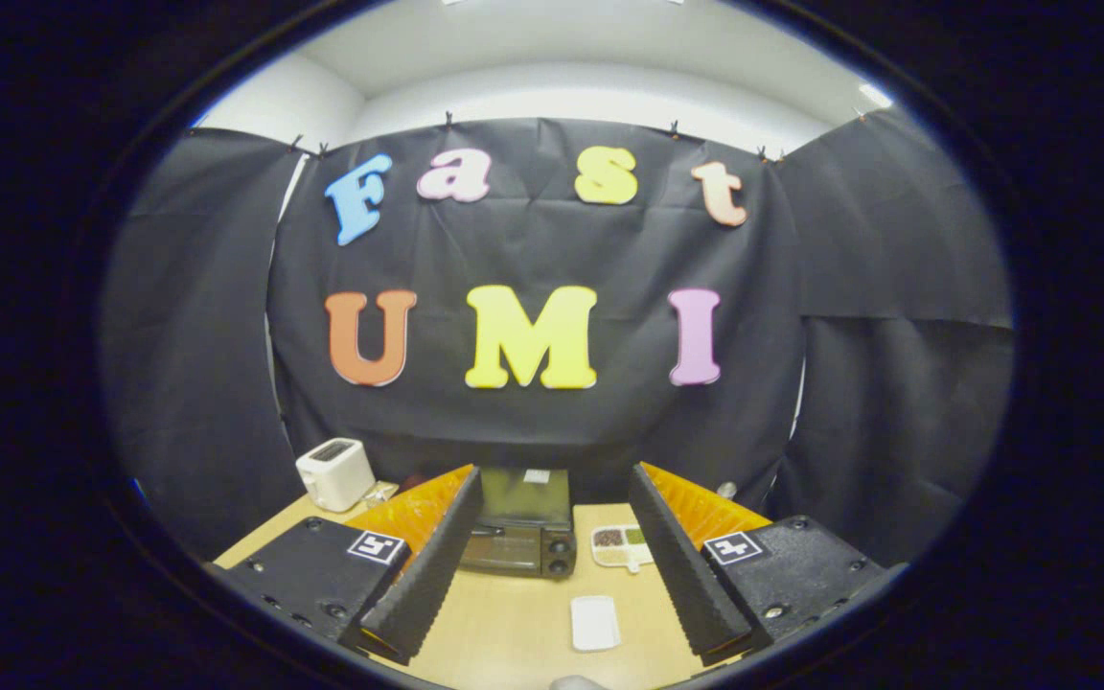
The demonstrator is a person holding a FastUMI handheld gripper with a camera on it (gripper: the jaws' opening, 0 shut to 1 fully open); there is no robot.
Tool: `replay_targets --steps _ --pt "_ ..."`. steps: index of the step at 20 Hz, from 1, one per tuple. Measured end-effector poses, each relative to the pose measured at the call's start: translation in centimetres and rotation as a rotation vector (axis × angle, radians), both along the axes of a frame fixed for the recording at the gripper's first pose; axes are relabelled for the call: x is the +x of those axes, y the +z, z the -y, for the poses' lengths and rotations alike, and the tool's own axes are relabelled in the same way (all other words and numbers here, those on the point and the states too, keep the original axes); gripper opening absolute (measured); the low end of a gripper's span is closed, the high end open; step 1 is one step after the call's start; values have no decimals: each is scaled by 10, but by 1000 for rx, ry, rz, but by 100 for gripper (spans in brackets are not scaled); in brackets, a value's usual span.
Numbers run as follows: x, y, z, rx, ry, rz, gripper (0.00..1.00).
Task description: Open the toaster oven, put the food inside, and close the toaster oven door.
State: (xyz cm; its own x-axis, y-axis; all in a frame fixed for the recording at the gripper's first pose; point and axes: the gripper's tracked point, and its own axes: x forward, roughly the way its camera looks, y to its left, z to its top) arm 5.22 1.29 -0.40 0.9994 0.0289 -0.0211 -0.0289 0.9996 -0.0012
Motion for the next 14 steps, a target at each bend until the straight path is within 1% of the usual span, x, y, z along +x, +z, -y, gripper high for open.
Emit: replay_targets --steps 2,5,7,9,12,14 --pt "-18 21 21 22 -20 33 98" --pt "-40 45 54 -19 -57 91 98" --pt "-54 50 68 -35 -61 112 98" --pt "-63 47 76 -19 -44 104 98" --pt "-68 43 93 -34 -36 109 98" --pt "-69 39 91 -4 -10 100 98"
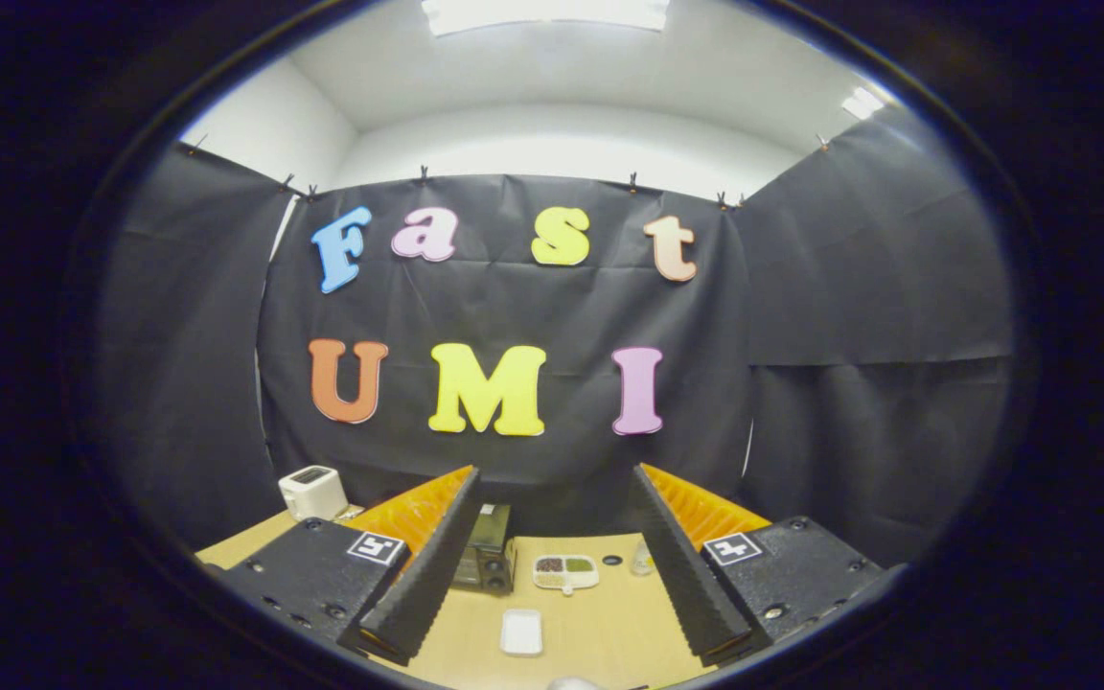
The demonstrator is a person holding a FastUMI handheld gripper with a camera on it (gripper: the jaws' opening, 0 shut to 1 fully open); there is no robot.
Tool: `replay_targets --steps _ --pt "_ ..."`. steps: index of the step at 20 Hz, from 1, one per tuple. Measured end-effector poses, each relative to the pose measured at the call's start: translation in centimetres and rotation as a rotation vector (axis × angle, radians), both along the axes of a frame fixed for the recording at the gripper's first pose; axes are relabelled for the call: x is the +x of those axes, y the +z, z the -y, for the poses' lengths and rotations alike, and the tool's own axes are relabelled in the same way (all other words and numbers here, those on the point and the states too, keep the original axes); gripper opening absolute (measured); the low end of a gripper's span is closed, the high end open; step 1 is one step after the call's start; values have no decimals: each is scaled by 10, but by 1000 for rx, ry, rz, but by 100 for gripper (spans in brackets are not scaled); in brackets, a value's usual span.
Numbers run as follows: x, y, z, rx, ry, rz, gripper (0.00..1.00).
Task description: Open the toaster oven, put the food inside, and close the toaster oven door.
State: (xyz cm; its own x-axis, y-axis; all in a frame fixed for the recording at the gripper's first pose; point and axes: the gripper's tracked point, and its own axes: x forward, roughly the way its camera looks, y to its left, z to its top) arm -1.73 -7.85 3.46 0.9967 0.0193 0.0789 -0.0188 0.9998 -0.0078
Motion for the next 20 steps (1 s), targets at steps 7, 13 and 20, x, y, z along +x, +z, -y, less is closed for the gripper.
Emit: replay_targets --steps 7,13,20 --pt "4 -13 4 59 29 -38 98" --pt "1 -16 7 65 22 -55 98" --pt "-4 -20 11 72 5 -74 98"
